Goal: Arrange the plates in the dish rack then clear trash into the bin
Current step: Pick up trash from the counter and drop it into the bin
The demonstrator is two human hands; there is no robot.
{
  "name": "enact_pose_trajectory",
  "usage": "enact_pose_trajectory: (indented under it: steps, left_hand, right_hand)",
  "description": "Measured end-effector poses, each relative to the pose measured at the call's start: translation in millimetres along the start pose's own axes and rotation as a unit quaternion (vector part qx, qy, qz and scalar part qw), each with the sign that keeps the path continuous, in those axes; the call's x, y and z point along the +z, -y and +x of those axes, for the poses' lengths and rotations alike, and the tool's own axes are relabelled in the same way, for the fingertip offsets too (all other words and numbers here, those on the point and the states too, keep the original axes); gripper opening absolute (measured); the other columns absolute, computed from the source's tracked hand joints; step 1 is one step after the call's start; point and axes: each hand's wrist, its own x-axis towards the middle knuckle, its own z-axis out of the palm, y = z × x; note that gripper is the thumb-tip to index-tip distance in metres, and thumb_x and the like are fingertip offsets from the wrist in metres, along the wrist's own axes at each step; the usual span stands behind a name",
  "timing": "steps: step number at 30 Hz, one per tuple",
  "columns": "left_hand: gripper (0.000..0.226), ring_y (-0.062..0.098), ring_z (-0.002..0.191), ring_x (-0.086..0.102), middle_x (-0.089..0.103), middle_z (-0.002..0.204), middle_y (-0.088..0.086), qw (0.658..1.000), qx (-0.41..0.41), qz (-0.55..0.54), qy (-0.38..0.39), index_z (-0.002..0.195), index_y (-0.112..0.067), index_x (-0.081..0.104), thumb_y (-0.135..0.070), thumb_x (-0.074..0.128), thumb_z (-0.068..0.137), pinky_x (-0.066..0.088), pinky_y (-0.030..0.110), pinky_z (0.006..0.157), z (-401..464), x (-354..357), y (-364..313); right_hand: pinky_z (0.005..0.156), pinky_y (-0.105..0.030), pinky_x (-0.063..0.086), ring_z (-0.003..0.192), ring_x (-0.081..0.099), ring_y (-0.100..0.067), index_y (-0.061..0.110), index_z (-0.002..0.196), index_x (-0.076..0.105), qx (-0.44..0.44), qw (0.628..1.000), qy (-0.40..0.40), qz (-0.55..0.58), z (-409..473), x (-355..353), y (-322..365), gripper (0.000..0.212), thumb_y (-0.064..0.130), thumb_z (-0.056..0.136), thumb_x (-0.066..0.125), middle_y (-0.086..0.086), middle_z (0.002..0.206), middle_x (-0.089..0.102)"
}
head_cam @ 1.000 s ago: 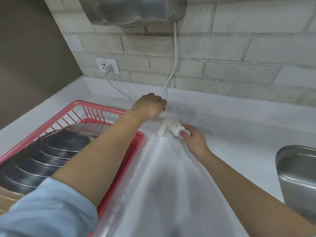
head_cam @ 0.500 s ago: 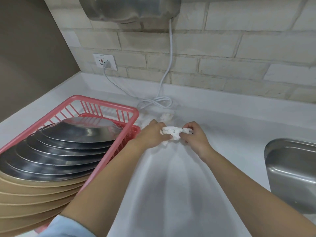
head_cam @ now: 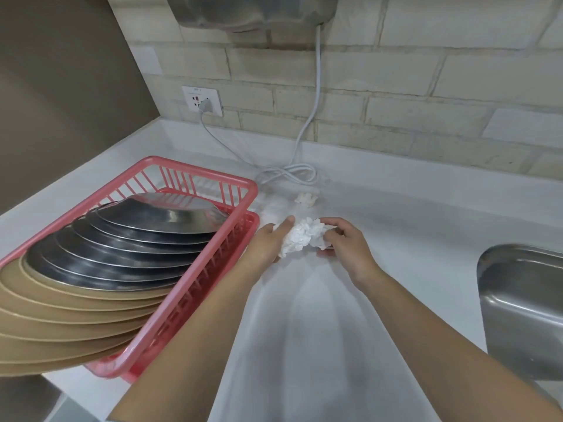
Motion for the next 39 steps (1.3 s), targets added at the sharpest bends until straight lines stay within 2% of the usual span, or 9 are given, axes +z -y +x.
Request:
enact_pose_trajectory:
  steps: [6,10,15,18,24,27,30,33,39]
  left_hand:
    - [0.039,0.019,0.075,0.065,0.068,0.087,0.004,0.997,0.018,-0.069,-0.043,0.095,-0.014,0.061,-0.053,0.054,0.094,0.055,0.036,0.075,-20.0,7.2,-2.6]
    - [0.059,0.024,0.078,0.062,0.067,0.08,0.009,0.986,-0.024,-0.162,0.016,0.081,-0.014,0.067,-0.059,0.034,0.099,0.051,0.039,0.085,-35.8,4.4,-11.6]
    - [0.024,0.023,0.08,0.066,0.069,0.083,0.004,0.978,0.015,-0.21,0.016,0.093,-0.015,0.062,-0.03,0.045,0.102,0.052,0.03,0.069,-44.5,2.3,-12.7]
    - [0.028,0.024,0.091,0.064,0.066,0.098,0.006,0.959,0.019,-0.284,-0.017,0.118,-0.026,0.057,-0.015,0.041,0.098,0.052,0.04,0.086,-48.8,3.2,-16.3]
    - [0.039,0.029,0.093,0.059,0.063,0.11,0.017,0.942,-0.062,-0.326,0.05,0.099,-0.008,0.069,-0.042,0.061,0.082,0.044,0.036,0.087,-53.0,3.4,-10.2]
    - [0.052,0.02,0.104,0.068,0.072,0.112,0.01,0.935,-0.065,-0.322,0.131,0.117,-0.005,0.067,-0.05,0.05,0.097,0.049,0.031,0.098,-55.7,9.1,-7.5]
    - [0.055,0.013,0.088,0.07,0.076,0.092,0.001,0.961,-0.04,-0.246,0.119,0.107,-0.015,0.07,-0.061,0.041,0.097,0.05,0.029,0.091,-57.9,13.3,-5.6]
    - [0.071,0.011,0.051,0.051,0.063,0.057,-0.002,0.98,-0.047,-0.18,0.066,0.083,-0.02,0.073,-0.073,0.027,0.092,0.039,0.023,0.058,-57.7,15.8,-3.6]
    - [0.048,0.014,0.053,0.054,0.064,0.077,0.008,0.975,-0.05,-0.214,0.032,0.097,-0.01,0.071,-0.056,0.058,0.09,0.038,0.024,0.05,-55.0,11.7,11.6]
  right_hand:
    - [0.091,-0.047,0.055,0.1,0.066,-0.024,0.014,0.116,0.067,0.05,0.982,0.07,0.166,-29.2,23.1,8.4,0.029,0.023,0.091,0.054,-0.008,0.111,0.066]
    - [0.094,-0.035,0.053,0.107,0.066,-0.016,0.025,0.13,0.054,-0.011,0.991,0.11,0.078,-36.8,35.2,5.9,0.039,0.023,0.091,0.062,0.001,0.122,0.064]
    - [0.092,-0.043,0.053,0.103,0.067,-0.024,0.027,0.127,0.051,0.002,0.992,0.11,0.063,-39.5,40.9,10.4,0.032,0.021,0.095,0.051,-0.005,0.116,0.068]
    - [0.076,-0.032,0.054,0.087,0.068,-0.02,0.006,0.115,0.058,-0.027,0.994,0.097,0.033,-43.7,46.6,16.0,0.033,0.02,0.086,0.051,-0.01,0.097,0.069]
    - [0.069,-0.017,0.047,0.083,0.06,-0.006,0.015,0.115,0.047,-0.047,0.999,0.013,-0.006,-47.7,44.6,11.9,0.036,0.012,0.085,0.067,0.001,0.098,0.06]
    - [0.07,-0.021,0.048,0.081,0.058,-0.012,0.014,0.103,0.043,-0.057,0.998,-0.027,-0.008,-42.5,40.1,8.6,0.046,0.015,0.076,0.08,-0.001,0.093,0.054]
    - [0.07,-0.026,0.054,0.079,0.063,-0.018,0.01,0.097,0.051,-0.048,0.998,-0.028,0.001,-40.1,38.6,12.7,0.034,0.021,0.079,0.078,-0.008,0.093,0.06]
    - [0.071,-0.036,0.06,0.084,0.07,-0.023,0.007,0.108,0.052,-0.027,0.998,-0.026,0.048,-38.5,34.9,15.5,0.034,0.021,0.085,0.073,-0.014,0.106,0.065]
    - [0.065,-0.038,0.06,0.079,0.069,-0.026,0.004,0.111,0.048,0.006,0.995,-0.011,0.094,-41.9,26.4,17.0,0.027,0.009,0.09,0.064,-0.019,0.109,0.06]
